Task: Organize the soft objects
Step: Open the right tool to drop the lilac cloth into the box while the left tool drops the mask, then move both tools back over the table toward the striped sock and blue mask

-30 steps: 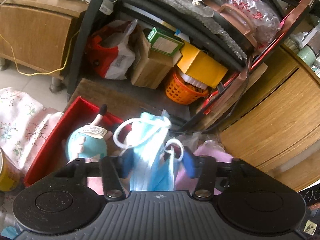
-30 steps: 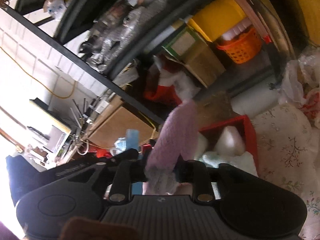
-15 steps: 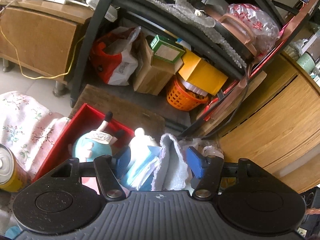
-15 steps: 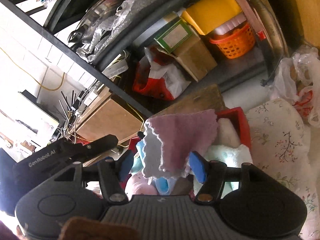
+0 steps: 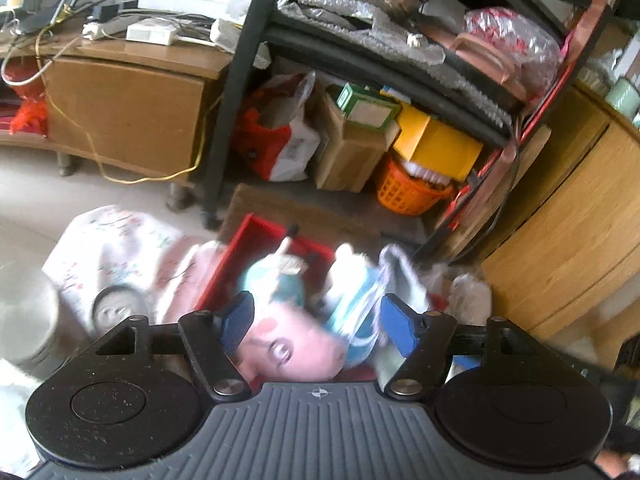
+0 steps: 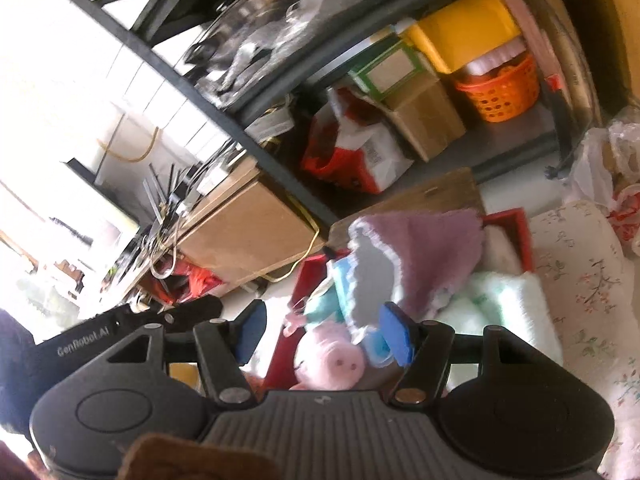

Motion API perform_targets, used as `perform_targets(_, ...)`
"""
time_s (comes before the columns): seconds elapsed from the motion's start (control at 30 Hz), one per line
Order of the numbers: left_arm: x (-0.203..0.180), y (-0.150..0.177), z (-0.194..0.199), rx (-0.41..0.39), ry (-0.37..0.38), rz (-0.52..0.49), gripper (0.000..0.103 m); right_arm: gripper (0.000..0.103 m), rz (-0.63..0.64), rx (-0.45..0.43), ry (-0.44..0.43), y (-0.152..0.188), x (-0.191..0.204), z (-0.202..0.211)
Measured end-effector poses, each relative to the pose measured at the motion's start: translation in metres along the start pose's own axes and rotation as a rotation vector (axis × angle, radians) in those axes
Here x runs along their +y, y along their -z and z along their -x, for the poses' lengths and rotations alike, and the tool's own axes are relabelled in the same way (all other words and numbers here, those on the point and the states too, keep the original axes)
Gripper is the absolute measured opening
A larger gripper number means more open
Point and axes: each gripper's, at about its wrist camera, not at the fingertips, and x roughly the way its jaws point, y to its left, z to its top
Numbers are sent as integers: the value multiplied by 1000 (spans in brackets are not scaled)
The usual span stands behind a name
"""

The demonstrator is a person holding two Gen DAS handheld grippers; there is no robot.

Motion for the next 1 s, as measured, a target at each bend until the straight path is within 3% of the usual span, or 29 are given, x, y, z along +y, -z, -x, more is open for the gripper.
perform_targets(0.27,28,39,-1,102,-70,-8,71,35,60,47,-15,25,28,5)
perform_targets(0.53,47,64,-26,211,-147,-54,69,35,34,71,-32,55,30,19)
perform_targets(0.77,54,67,-31,232,-164,-62,69,35,58,132,-28,79,38,12)
perform_targets(1.0,62,69,-41,258,-178,-59,69,36,131,142,44,97,45,18)
